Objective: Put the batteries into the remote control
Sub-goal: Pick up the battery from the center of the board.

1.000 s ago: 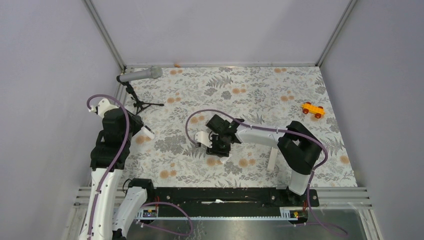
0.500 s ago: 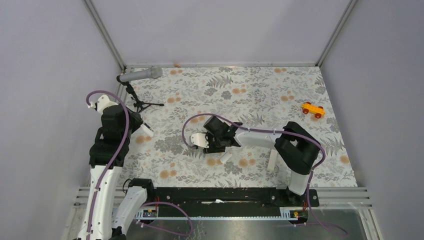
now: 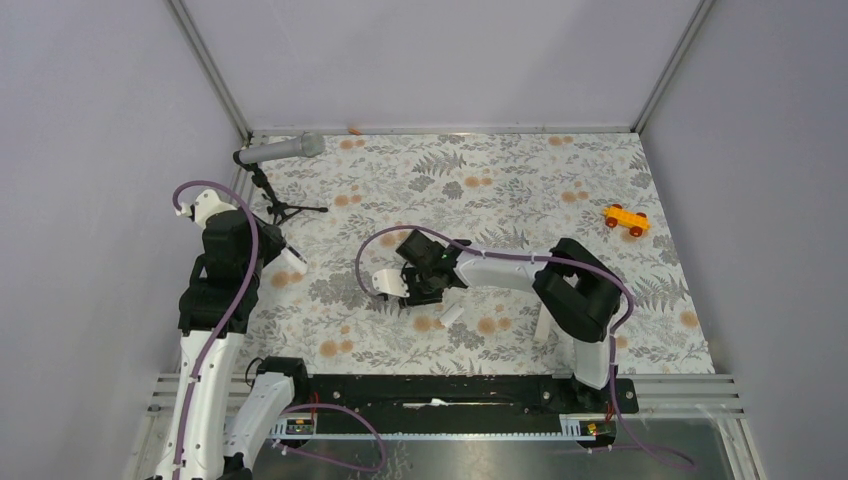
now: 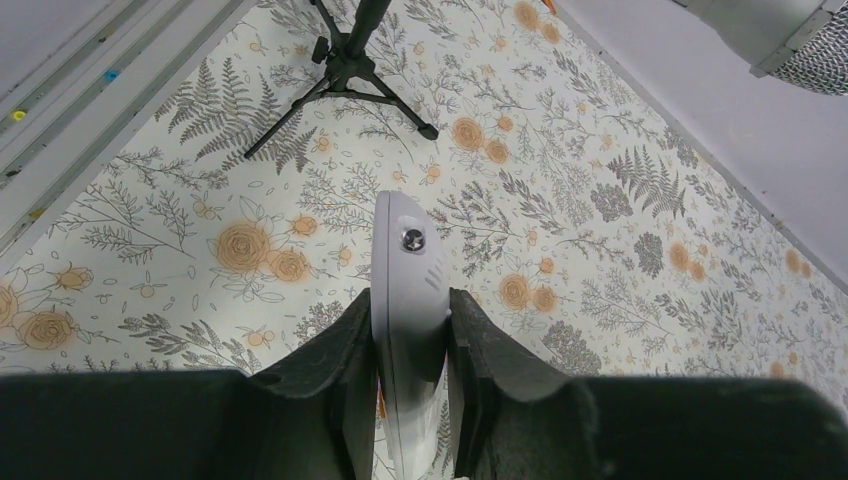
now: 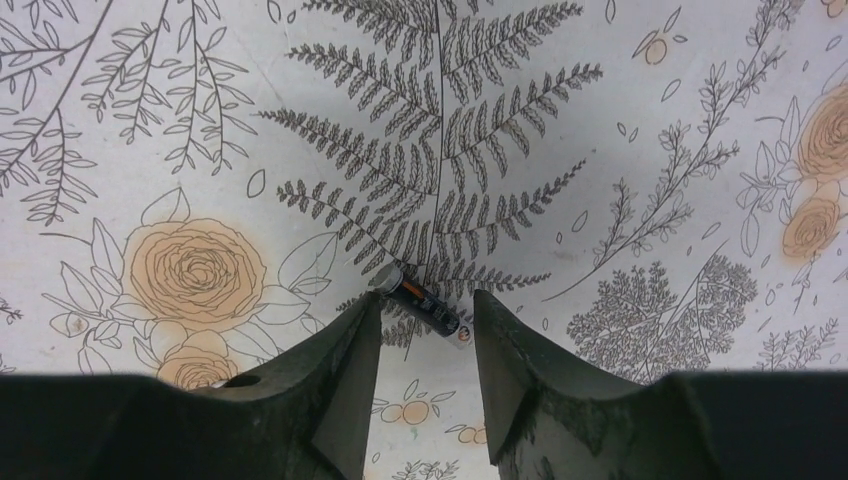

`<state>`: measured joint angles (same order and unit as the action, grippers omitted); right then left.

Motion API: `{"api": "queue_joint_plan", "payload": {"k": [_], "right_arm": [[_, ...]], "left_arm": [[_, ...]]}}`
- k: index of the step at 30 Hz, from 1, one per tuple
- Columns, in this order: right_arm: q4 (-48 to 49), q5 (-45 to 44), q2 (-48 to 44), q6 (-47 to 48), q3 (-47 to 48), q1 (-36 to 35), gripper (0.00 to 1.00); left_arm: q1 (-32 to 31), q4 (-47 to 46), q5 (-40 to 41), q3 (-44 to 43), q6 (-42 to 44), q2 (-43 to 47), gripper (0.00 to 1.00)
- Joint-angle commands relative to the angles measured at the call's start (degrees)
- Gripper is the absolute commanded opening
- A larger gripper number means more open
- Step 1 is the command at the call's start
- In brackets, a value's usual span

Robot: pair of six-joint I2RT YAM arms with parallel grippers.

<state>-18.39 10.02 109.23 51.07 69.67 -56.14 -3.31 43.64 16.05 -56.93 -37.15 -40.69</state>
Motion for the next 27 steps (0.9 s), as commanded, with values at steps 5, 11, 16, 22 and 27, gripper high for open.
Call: {"api": "queue_joint_plan", "payload": {"k": [5,11,16,22,27], "right_arm": [[-10.8,4.3,4.9,1.4,5.7,-0.5,0.24],[-12.5,5.9,5.0,-8.0,8.1,-0.5,0.1],[-12.3,4.7,5.1,-19.8,8.6,-0.2,0.08],[-6.8,0.9,5.0,-33.1,4.4,0.3,0.19],[-5.7,-1.3,6.3,-32.9,2.5,0.4,0.28]], "left_arm": [[0.3,-2.9,-0.1,-1.9,1.5,0.4,0.0],[0.3,-3.0,-0.5,-1.7,1.6,0.3,0.0],[0.3,-3.0,-1.4,-1.4,1.5,0.3,0.0],[0.3,-4.6,-4.7,0.1,1.7,0.7,0.0],[0.3,-5.1,-5.5,0.3,1.6,0.7,0.0]]}}
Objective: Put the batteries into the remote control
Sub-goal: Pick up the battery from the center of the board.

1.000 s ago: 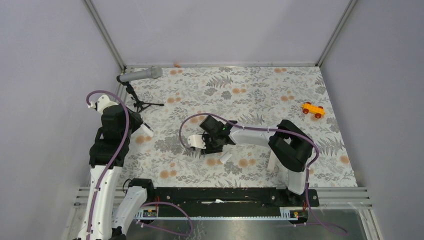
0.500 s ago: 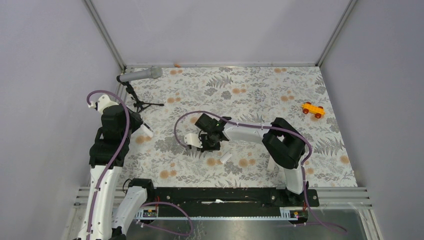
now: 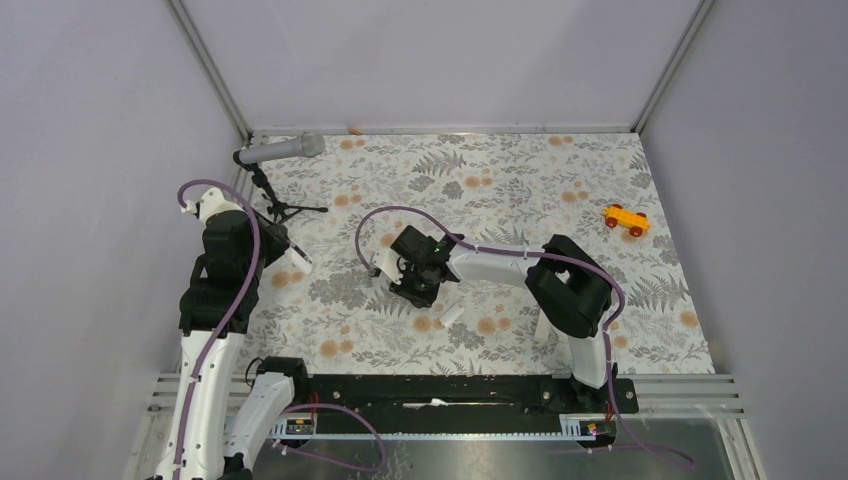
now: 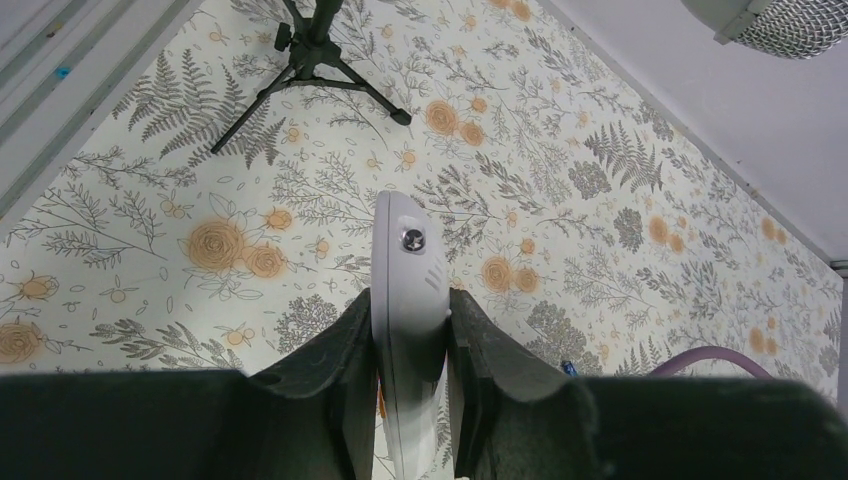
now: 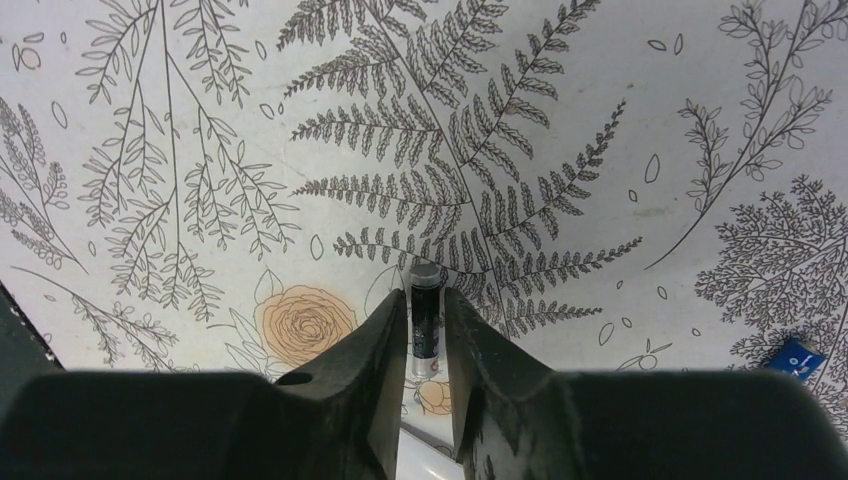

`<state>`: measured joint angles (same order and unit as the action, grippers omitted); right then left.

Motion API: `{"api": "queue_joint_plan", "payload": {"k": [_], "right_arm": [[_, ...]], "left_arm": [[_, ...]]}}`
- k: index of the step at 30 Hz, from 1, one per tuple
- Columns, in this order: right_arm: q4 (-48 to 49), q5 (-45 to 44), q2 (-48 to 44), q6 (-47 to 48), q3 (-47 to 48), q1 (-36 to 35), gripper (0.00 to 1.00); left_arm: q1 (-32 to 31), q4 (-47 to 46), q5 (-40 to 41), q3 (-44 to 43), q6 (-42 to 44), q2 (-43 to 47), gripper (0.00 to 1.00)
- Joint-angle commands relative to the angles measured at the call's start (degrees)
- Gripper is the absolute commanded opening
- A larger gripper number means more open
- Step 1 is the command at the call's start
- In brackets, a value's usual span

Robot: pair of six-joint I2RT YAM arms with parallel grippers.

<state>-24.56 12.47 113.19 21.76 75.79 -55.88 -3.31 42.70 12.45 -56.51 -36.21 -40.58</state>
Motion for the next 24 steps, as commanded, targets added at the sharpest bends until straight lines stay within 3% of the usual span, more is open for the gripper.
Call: {"api": "queue_joint_plan", "payload": {"k": [1,15,17,20,24], "right_arm": [[0.5,-4.2,2.0,-2.7,-4.0,0.0,0.29],[-4.2,-8.6,0.0,3.4,-4.9,0.0,0.29],[-3.1,-9.6,0.3,2.7,-5.1,0.0,0.23],[1.2,-10.8,-0.5,0.2,-6.4,-0.1,0.05],[5.5,-11.7,-4.0,-3.7,-7.6,0.1,0.0]], "left_arm": [[0.3,-4.2,-1.9,-0.2,0.7,0.6,0.0],[0.3,-4.4,-2.0,0.6,0.5,0.9,0.0],[0.3,-4.5,-2.1,0.7,0.5,0.7,0.0],[0.3,-5.0,-2.9,0.7,0.6,0.7,0.0],[0.3,-8.2,-9.1,2.3,1.3,0.5,0.0]]}}
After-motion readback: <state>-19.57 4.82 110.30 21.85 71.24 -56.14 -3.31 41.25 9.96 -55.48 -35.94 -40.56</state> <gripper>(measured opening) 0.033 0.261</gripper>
